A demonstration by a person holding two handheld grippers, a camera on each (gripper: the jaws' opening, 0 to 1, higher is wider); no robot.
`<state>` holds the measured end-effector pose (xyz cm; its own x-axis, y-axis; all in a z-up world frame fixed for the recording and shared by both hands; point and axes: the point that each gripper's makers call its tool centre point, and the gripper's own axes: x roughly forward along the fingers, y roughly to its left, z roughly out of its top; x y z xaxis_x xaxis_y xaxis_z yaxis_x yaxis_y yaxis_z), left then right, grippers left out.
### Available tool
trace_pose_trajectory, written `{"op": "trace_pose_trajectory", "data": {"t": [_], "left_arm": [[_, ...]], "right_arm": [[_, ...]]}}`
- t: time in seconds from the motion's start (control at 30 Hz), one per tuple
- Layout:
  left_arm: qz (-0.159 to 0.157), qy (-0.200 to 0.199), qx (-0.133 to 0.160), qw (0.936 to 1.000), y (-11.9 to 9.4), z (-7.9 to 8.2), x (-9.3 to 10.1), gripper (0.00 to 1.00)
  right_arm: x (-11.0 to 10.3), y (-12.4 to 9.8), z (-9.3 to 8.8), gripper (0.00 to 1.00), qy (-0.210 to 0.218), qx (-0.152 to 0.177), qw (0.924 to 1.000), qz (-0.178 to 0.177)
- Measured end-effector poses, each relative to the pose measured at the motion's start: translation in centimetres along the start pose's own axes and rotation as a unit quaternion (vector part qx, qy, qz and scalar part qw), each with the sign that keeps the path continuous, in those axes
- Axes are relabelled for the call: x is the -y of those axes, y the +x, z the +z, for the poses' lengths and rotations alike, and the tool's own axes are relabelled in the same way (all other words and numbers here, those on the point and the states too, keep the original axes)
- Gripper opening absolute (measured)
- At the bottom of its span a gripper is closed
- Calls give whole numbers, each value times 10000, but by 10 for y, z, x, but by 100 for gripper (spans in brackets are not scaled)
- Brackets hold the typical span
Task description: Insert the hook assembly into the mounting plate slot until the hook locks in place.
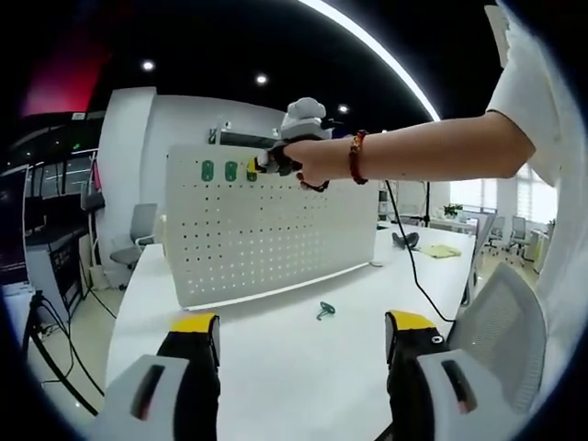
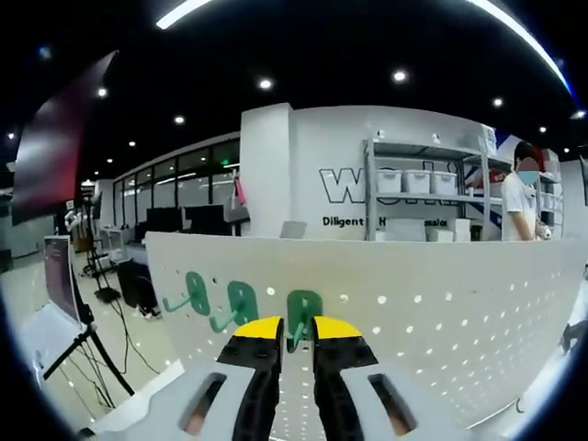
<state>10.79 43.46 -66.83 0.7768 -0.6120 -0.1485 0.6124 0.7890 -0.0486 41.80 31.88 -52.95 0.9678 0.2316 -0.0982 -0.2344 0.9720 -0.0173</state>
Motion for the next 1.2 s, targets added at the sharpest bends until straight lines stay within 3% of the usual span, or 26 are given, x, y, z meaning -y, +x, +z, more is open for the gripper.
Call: {"op": "trace_pose_trajectory", "data": {"t": [0.57, 0.9, 1.2], "left_arm": [[-80, 12, -128, 9999, -4, -2, 19, 75], [-465, 25, -166, 9988, 10, -2, 50, 75], [-666, 225, -223, 9973, 21, 6, 67, 74]], "right_arm": [[4, -35, -4, 17, 194, 111, 9994, 245], [28, -76, -24, 18, -212, -97, 9993, 276], [54, -99, -50, 17, -179, -337, 9990, 252]]}}
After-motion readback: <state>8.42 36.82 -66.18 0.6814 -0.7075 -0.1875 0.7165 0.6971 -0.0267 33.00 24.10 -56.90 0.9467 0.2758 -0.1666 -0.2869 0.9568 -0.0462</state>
